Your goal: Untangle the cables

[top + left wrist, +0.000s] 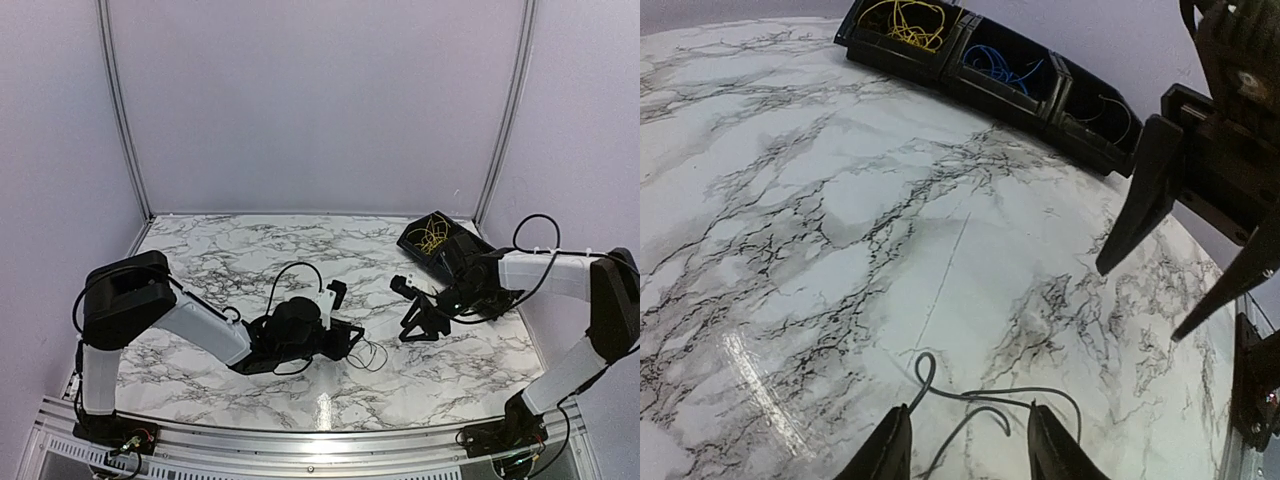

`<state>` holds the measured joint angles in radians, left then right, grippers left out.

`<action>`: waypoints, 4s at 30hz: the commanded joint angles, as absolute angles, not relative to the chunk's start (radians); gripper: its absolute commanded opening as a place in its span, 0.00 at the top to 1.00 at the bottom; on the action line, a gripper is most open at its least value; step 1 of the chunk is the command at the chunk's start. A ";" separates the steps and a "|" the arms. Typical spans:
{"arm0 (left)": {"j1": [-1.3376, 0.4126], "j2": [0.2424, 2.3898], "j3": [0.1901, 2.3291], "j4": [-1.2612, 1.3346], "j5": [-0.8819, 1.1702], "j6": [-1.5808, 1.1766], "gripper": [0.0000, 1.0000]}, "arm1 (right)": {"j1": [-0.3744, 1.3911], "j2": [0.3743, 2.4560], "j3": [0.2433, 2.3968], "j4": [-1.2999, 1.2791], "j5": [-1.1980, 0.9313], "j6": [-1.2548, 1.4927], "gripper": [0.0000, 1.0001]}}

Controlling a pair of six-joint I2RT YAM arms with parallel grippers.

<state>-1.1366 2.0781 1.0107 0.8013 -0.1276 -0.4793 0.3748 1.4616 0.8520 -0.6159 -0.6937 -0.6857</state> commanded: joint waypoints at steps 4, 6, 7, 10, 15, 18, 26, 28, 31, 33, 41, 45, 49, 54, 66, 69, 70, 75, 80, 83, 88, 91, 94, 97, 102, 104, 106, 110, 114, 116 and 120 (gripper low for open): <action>-1.103 2.125 1.072 0.697 -0.069 -0.508 0.67 | 0.441 1.567 0.875 -0.619 -0.653 -0.658 0.49; -1.103 2.124 1.072 0.695 -0.068 -0.509 0.71 | 0.462 1.598 0.887 -0.620 -0.653 -0.644 0.49; -1.103 2.124 1.071 0.695 -0.068 -0.509 0.73 | 0.473 1.614 0.894 -0.616 -0.647 -0.634 0.49; -1.103 2.121 1.069 0.695 -0.069 -0.512 0.75 | 0.483 1.666 0.919 -0.608 -0.632 -0.607 0.49; -1.103 2.118 1.065 0.695 -0.091 -0.512 0.68 | 0.487 1.750 0.958 -0.622 -0.676 -0.586 0.49; -1.103 2.114 1.064 0.693 -0.112 -0.507 0.61 | 0.495 1.780 0.976 -0.630 -0.699 -0.579 0.50; -1.100 2.121 1.081 0.687 -0.136 -0.505 0.60 | 0.518 1.809 0.995 -0.613 -0.651 -0.559 0.91; -1.101 2.095 1.057 0.689 -0.180 -0.522 0.60 | 0.518 1.790 0.994 -0.599 -0.609 -0.550 1.00; -1.124 2.018 1.002 0.689 -0.244 -0.511 0.60 | 0.518 1.716 0.991 -0.580 -0.559 -0.537 1.00; -1.147 1.963 0.958 0.683 -0.279 -0.458 0.60 | 0.518 1.652 1.014 -0.593 -0.518 -0.525 1.00; -1.161 1.833 0.885 0.658 -0.288 -0.405 0.58 | 0.518 1.534 1.229 -0.764 -0.460 -0.592 1.00; -1.161 1.809 0.894 0.657 -0.297 -0.404 0.54 | 0.519 1.503 1.284 -0.795 -0.447 -0.614 1.00; -1.161 1.797 0.902 0.654 -0.317 -0.412 0.52 | 0.520 1.477 1.316 -0.815 -0.431 -0.621 1.00; -1.140 1.808 0.894 0.642 -0.332 -0.483 0.51 | 0.520 1.429 1.340 -0.831 -0.454 -0.621 1.00; -1.053 1.949 0.930 0.671 0.094 -0.745 0.48 | 0.519 1.371 1.293 -0.833 -0.463 -0.646 1.00; -1.073 1.925 0.900 0.672 0.032 -0.650 0.48 | 0.520 1.371 1.268 -0.817 -0.465 -0.636 1.00; -1.074 1.916 0.888 0.672 0.013 -0.632 0.48 | 0.519 1.371 1.261 -0.812 -0.468 -0.635 1.00; -1.074 1.906 0.846 0.672 0.006 -0.599 0.48 | 0.520 1.379 1.235 -0.801 -0.482 -0.626 1.00; -1.135 1.878 0.828 0.670 -0.067 -0.395 0.48 | 0.520 1.381 1.216 -0.789 -0.495 -0.621 1.00; -1.141 1.857 0.826 0.670 -0.103 -0.362 0.48 | 0.520 1.384 1.212 -0.788 -0.506 -0.622 1.00; -1.141 1.857 0.878 0.663 -0.059 -0.260 0.52 | 0.522 1.393 1.217 -0.792 -0.533 -0.624 0.99; -1.130 1.883 0.918 0.643 -0.032 -0.180 0.55 | 0.521 1.402 1.225 -0.797 -0.547 -0.624 0.99; -1.103 1.910 0.950 0.630 0.030 -0.124 0.58 | 0.522 1.409 1.229 -0.801 -0.559 -0.623 0.99; -1.086 1.938 0.982 0.610 0.119 -0.045 0.59 | 0.522 1.413 1.230 -0.804 -0.567 -0.621 0.99; -1.086 2.009 1.067 0.508 0.232 0.059 0.59 | 0.522 1.418 1.229 -0.800 -0.568 -0.621 0.99; -1.086 2.027 1.075 0.502 0.259 0.078 0.59 | 0.522 1.424 1.229 -0.801 -0.568 -0.620 0.99; -1.086 2.041 1.077 0.500 0.275 0.093 0.59 | 0.521 1.428 1.233 -0.802 -0.570 -0.621 0.99; -1.090 2.064 1.085 0.498 0.258 0.117 0.58 | 0.521 1.440 1.241 -0.804 -0.578 -0.621 0.99; -1.094 2.101 1.112 0.495 0.217 0.133 0.58 | 0.522 1.458 1.253 -0.808 -0.585 -0.620 0.98; -1.096 2.120 1.130 0.494 0.199 0.138 0.58 | 0.522 1.465 1.255 -0.810 -0.591 -0.617 0.99; -1.101 2.152 1.158 0.492 0.164 0.164 0.58 | 0.522 1.479 1.263 -0.814 -0.597 -0.618 0.99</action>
<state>-1.0931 2.1204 1.1217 0.5125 0.2031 0.1219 0.5117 1.4666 1.2140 -0.8089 -0.5705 -0.6281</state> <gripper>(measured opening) 0.423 0.016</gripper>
